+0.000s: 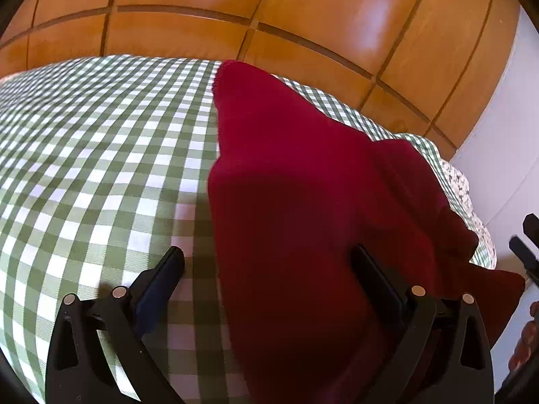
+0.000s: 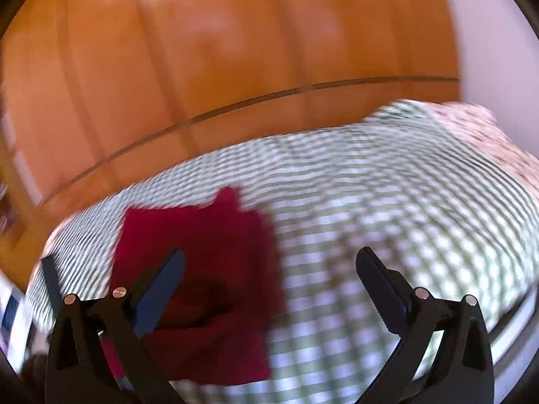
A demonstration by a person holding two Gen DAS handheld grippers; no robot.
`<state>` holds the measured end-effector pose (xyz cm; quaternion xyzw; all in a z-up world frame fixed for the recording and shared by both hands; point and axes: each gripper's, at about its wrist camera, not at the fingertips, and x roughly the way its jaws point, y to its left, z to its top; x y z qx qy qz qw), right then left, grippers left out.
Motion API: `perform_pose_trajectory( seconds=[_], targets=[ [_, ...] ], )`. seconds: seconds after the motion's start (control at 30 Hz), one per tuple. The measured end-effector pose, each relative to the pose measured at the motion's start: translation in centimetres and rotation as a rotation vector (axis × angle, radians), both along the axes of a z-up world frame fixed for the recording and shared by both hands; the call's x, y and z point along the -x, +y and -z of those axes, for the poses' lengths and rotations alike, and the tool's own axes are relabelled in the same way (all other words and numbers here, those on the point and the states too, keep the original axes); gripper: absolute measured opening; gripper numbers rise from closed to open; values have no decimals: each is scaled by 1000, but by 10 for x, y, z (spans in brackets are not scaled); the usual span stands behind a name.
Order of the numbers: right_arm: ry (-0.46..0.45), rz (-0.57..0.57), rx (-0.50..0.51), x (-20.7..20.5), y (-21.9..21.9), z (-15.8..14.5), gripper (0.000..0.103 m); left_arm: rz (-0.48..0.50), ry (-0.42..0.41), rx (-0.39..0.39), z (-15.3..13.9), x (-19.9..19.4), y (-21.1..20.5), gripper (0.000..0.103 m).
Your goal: Fold small clothes
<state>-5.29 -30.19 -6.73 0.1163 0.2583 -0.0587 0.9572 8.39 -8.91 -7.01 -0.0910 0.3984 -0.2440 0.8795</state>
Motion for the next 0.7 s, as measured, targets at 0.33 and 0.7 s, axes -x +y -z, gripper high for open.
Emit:
perform_pose_trajectory(
  seconds=[0.33,0.7],
  targets=[
    [267,0,140,-18,-11,95,101,20,-11,95,-6,6,10,99],
    [2,29,114,-8,-9,22,101,29,-18,57,2,5,7,99]
  ],
)
